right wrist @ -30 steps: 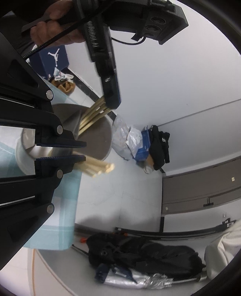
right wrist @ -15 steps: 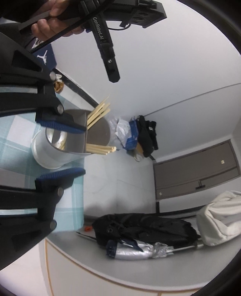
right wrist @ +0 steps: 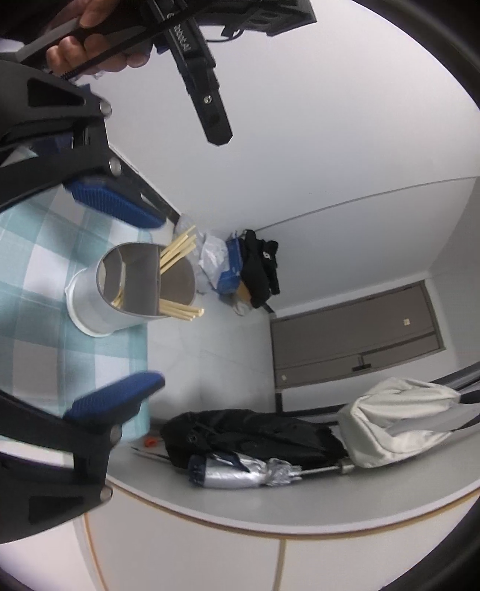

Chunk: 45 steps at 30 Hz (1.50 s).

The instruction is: Organize utensils

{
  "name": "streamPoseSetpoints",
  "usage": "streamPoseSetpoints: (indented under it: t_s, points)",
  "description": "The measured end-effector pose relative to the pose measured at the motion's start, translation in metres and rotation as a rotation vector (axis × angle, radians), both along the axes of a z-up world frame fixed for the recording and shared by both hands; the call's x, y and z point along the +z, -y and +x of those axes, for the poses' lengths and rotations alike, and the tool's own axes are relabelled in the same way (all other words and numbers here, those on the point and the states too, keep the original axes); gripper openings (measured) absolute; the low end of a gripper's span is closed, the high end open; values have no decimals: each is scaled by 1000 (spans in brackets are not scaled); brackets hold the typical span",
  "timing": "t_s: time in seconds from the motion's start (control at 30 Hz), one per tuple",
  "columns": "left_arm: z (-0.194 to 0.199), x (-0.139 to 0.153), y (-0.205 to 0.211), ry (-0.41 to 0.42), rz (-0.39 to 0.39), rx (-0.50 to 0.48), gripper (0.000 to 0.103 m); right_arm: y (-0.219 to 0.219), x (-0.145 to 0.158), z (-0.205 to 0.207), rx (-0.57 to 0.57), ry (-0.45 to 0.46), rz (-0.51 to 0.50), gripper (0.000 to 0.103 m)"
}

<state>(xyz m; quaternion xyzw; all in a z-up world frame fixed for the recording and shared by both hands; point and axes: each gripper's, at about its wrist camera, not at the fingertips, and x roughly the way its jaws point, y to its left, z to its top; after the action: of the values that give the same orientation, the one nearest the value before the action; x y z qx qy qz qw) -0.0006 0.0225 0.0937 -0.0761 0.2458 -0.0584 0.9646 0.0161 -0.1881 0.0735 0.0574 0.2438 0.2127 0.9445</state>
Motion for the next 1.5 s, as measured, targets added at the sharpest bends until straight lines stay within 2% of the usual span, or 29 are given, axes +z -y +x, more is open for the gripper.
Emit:
streamPoseSetpoints:
  t_s: [0.1, 0.23, 0.43, 0.67, 0.83, 0.97, 1.03, 1.1, 1.17, 1.23, 1.33, 1.5]
  points:
    - [-8, -2, -2, 19, 0, 29, 92, -2, 1, -10, -15, 24, -34, 99]
    - [-17, -8, -4, 26, -6, 35, 95, -3, -1, -23, -23, 63, -65, 103]
    - [-26, -17, -6, 51, 5, 72, 100, -5, -8, -39, -37, 95, -97, 103]
    - [-30, -38, -8, 57, 39, 128, 101, -9, -30, -46, -55, 79, -89, 103]
    - [-25, -54, -13, 37, 38, 161, 101, -12, -40, -45, -59, 56, -82, 103]
    - [-22, -64, -16, 31, 30, 177, 101, -13, -50, -32, -133, -20, -124, 103]
    - [-21, -67, -17, 28, 33, 178, 101, -10, -53, -29, -160, -29, -129, 103]
    - [-21, -70, -16, 32, 47, 186, 101, -9, -55, -28, -158, -24, -141, 103]
    - [-19, -74, -15, 28, 54, 191, 101, -13, -56, -27, -174, -11, -198, 103]
    - [-17, -77, -16, 21, 48, 197, 101, -14, -58, -29, -138, 10, -210, 103]
    - [-15, -84, -16, 3, 55, 213, 101, -13, -60, -32, -32, 23, -167, 103]
    - [-13, -91, -10, -13, 102, 211, 101, -6, -68, -31, -109, 49, -178, 103]
